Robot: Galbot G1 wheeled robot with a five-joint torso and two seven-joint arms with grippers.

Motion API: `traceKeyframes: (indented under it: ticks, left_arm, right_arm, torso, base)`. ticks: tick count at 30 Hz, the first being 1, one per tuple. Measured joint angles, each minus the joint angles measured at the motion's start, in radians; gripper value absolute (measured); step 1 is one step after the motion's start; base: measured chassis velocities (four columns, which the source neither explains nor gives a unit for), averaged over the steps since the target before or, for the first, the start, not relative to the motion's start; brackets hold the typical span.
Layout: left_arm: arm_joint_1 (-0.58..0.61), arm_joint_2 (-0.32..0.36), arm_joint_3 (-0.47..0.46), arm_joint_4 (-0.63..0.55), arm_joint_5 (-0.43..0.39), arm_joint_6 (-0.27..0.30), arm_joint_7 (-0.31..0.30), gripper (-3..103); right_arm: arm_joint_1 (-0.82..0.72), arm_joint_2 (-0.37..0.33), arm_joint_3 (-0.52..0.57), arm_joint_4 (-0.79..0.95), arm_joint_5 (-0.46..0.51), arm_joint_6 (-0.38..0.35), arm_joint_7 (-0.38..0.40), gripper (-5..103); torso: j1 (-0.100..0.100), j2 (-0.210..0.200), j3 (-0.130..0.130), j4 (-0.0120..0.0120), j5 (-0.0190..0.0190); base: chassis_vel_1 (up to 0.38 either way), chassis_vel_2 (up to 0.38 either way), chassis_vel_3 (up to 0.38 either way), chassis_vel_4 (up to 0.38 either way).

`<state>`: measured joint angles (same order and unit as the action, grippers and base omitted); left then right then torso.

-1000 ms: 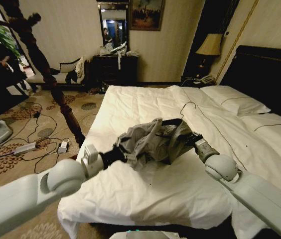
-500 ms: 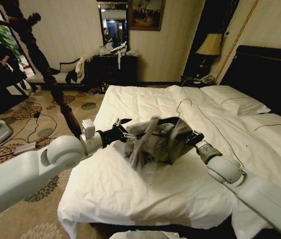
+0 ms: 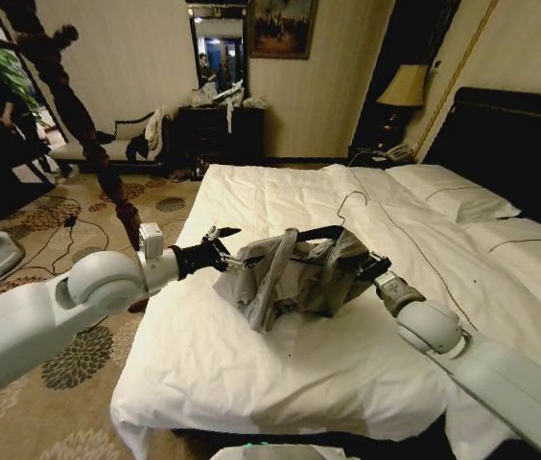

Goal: Pick up the clothes from the bed and hang them on the clothes hanger.

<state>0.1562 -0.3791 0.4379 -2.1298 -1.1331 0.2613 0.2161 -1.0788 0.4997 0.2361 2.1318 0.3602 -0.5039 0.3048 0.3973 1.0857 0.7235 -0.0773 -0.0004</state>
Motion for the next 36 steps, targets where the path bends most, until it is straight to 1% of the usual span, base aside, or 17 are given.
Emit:
traceKeyframes:
  ticks: [1, 2, 4, 5, 7, 9, 10, 12, 13, 17, 18, 23, 24, 27, 29, 36]
  left_arm:
    - [0.000, 0.000, 0.000, 0.000, 0.000, 0.000, 0.000, 100]
    - [-0.045, -0.020, 0.044, 0.026, 0.003, -0.005, 0.015, 100]
    - [-0.125, -0.061, 0.125, 0.065, 0.001, -0.007, 0.033, 100]
    - [-0.125, -0.061, 0.125, 0.065, 0.001, -0.007, 0.033, 100]
    - [-0.192, -0.095, 0.204, 0.089, -0.008, -0.007, 0.036, 100]
    - [-0.232, -0.115, 0.260, 0.102, -0.015, -0.007, 0.036, 100]
    - [-0.232, -0.115, 0.260, 0.102, -0.015, -0.007, 0.036, 100]
    - [-0.259, -0.137, 0.310, 0.115, -0.018, -0.005, 0.036, 100]
    - [-0.259, -0.137, 0.310, 0.115, -0.018, -0.005, 0.036, 100]
    - [-0.290, -0.182, 0.356, 0.145, -0.026, -0.004, 0.029, 100]
    - [-0.290, -0.182, 0.356, 0.145, -0.026, -0.004, 0.029, 100]
    - [-0.355, -0.235, 0.417, 0.170, -0.074, 0.002, 0.013, 100]
    - [-0.355, -0.235, 0.417, 0.170, -0.074, 0.002, 0.013, 100]
    - [-0.383, -0.259, 0.466, 0.180, -0.089, 0.005, 0.007, 101]
    - [-0.398, -0.276, 0.492, 0.184, -0.095, 0.003, 0.008, 99]
    - [-0.444, -0.302, 0.530, 0.190, -0.112, 0.004, 0.005, 97]
  right_arm:
    - [0.000, 0.000, 0.000, 0.000, 0.000, 0.000, 0.000, 18]
    - [-0.002, -0.001, 0.001, 0.003, -0.003, 0.002, 0.000, 18]
    - [-0.003, -0.003, 0.006, 0.009, -0.018, 0.010, 0.000, 18]
    - [-0.003, -0.003, 0.006, 0.009, -0.018, 0.010, 0.000, 18]
    - [0.002, -0.006, 0.008, 0.010, -0.042, 0.020, -0.003, 18]
    - [0.002, -0.008, 0.010, 0.013, -0.054, 0.025, -0.004, 18]
    - [0.002, -0.008, 0.010, 0.013, -0.054, 0.025, -0.004, 18]
    - [-0.001, -0.009, 0.012, 0.019, -0.067, 0.028, -0.004, 18]
    - [-0.001, -0.009, 0.012, 0.019, -0.067, 0.028, -0.004, 18]
    - [-0.017, -0.016, 0.018, 0.034, -0.099, 0.032, -0.013, 18]
    - [-0.017, -0.016, 0.018, 0.034, -0.099, 0.032, -0.013, 18]
    - [-0.021, -0.016, 0.018, 0.046, -0.124, 0.041, -0.020, 18]
    - [-0.021, -0.016, 0.018, 0.046, -0.124, 0.041, -0.020, 18]
    - [-0.024, -0.018, 0.020, 0.055, -0.126, 0.040, -0.020, 18]
    - [-0.029, -0.018, 0.024, 0.065, -0.127, 0.040, -0.021, 19]
    - [-0.038, -0.019, 0.026, 0.073, -0.137, 0.048, -0.024, 20]
  torso:
    - [0.000, 0.000, 0.000, 0.0000, 0.0000]
    - [0.000, 0.000, 0.000, -0.0009, 0.0001]
    - [0.000, 0.000, 0.000, -0.0013, 0.0004]
    - [0.000, 0.000, 0.000, -0.0013, 0.0004]
    - [0.000, 0.000, 0.000, -0.0008, 0.0008]
    - [0.000, 0.000, 0.000, -0.0005, 0.0003]
    - [0.000, 0.000, 0.000, -0.0005, 0.0003]
    - [0.000, 0.000, 0.000, -0.0004, 0.0005]
    - [0.000, 0.000, 0.000, -0.0004, 0.0005]
    - [0.000, 0.000, 0.000, -0.0004, 0.0002]
    - [0.000, 0.000, 0.000, -0.0004, 0.0002]
    - [0.000, 0.000, 0.000, -0.0006, 0.0006]
    - [0.000, 0.000, 0.000, -0.0006, 0.0006]
    - [0.000, 0.000, 0.000, -0.0006, 0.0004]
    - [0.000, 0.000, 0.000, -0.0005, 0.0004]
    - [0.000, 0.000, 0.000, -0.0007, 0.0006]
  base:
    - [0.000, 0.000, 0.000, 0.000]
    - [0.000, 0.000, 0.000, 0.000]
    - [0.000, 0.000, 0.000, 0.000]
    - [0.000, 0.000, 0.000, 0.000]
    - [0.000, 0.000, 0.000, 0.000]
    - [0.000, 0.000, 0.000, 0.000]
    - [0.000, 0.000, 0.000, 0.000]
    - [0.000, 0.000, 0.000, 0.000]
    - [0.000, 0.000, 0.000, 0.000]
    - [0.000, 0.000, 0.000, 0.000]
    - [0.000, 0.000, 0.000, 0.000]
    - [0.000, 0.000, 0.000, 0.000]
    - [0.000, 0.000, 0.000, 0.000]
    - [0.000, 0.000, 0.000, 0.000]
    - [0.000, 0.000, 0.000, 0.000]
    - [0.000, 0.000, 0.000, 0.000]
